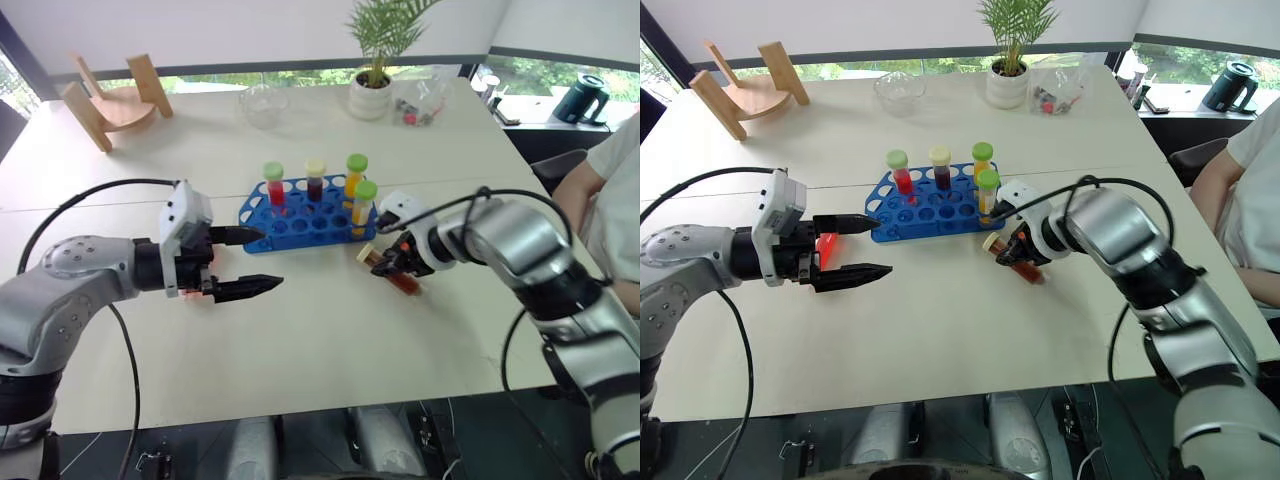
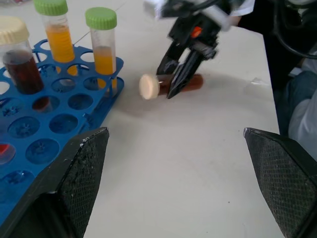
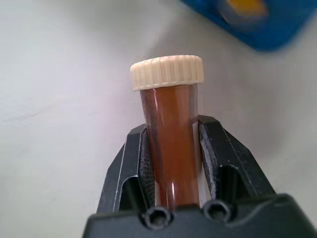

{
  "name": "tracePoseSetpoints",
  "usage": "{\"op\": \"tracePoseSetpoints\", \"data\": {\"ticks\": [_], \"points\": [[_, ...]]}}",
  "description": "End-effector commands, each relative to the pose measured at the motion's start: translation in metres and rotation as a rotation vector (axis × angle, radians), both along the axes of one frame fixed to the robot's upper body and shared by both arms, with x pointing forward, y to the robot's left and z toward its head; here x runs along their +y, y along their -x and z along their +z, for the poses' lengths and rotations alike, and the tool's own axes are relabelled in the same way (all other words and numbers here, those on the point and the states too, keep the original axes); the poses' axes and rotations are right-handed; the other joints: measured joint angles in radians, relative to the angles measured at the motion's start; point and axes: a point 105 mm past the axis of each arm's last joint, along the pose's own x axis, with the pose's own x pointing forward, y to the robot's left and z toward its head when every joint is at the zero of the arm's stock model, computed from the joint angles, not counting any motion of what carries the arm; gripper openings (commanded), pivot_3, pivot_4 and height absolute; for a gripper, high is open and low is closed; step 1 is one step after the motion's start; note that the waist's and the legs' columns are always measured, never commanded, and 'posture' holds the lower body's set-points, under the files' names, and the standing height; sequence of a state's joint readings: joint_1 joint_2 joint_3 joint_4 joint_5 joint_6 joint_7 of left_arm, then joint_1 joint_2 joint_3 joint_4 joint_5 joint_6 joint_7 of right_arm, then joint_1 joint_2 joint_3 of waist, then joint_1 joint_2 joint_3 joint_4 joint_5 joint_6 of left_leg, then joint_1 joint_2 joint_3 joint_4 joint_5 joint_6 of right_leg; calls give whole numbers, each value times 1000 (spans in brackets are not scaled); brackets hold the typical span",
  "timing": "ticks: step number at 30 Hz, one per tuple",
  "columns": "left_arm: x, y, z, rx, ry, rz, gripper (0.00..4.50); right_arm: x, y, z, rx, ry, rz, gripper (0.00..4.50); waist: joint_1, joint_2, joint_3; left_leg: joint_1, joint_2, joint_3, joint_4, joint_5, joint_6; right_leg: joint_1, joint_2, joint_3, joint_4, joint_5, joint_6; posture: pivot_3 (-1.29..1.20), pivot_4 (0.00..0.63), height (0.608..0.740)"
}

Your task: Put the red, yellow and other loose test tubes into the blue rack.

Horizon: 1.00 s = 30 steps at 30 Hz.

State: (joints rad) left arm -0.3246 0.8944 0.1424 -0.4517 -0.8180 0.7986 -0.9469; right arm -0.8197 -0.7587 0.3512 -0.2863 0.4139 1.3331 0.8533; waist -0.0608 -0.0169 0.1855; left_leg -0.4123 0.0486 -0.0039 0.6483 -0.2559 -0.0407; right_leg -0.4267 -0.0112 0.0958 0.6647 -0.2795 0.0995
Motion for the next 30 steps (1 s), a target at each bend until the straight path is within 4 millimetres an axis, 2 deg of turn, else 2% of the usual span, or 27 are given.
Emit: {"op": "tracePoseSetpoints", "data": {"ticks": [1, 5, 9, 13, 16, 22, 30], "points": [[6, 1, 13, -51, -2, 9, 4500, 33, 32, 38, -217, -215, 261, 862, -1, -1, 0, 0, 0, 0, 0, 0, 0, 0, 0, 0, 0, 0, 0, 0, 150, 740], [10, 0, 17, -47, -4, 20, 4500, 61, 25, 47, -443, -479, 255, 862, -12, -1, -1, 3, 1, 0, 0, 0, 0, 2, 1, 0, 1, 0, 0, 0, 150, 740], [14, -1, 19, -36, -16, 29, 4500, 85, 11, 50, -568, -719, 183, 862, -9, -1, -1, 3, 0, 0, 1, 0, -1, 2, 1, 0, 2, 0, 0, 0, 150, 740], [16, -1, 22, -30, -30, 32, 4500, 100, -13, 56, -727, -884, 64, 862, -8, -3, -1, 3, 0, 0, 1, 0, -1, 2, 1, 0, 2, 0, 0, 0, 150, 740], [17, 0, 23, -27, -38, 34, 4500, 106, -24, 52, -785, -914, 14, 862, -8, -2, -1, 3, 0, 0, 0, 1, -1, 2, 0, 0, 2, 0, 0, 0, 150, 740], [18, 6, 23, -9, -39, 31, 4500, 105, -42, 47, -874, -928, -89, 862, -10, -2, -1, 3, 1, 0, -1, 1, -2, 2, 0, 0, 2, 0, 0, 0, 150, 740], [19, 8, 20, -11, -45, 41, 4500, 103, -56, 40, -880, -926, -145, 862, -10, -2, -1, 3, 1, 0, -1, 1, -2, 2, 0, 0, 2, 0, 0, 0, 150, 740]]}}
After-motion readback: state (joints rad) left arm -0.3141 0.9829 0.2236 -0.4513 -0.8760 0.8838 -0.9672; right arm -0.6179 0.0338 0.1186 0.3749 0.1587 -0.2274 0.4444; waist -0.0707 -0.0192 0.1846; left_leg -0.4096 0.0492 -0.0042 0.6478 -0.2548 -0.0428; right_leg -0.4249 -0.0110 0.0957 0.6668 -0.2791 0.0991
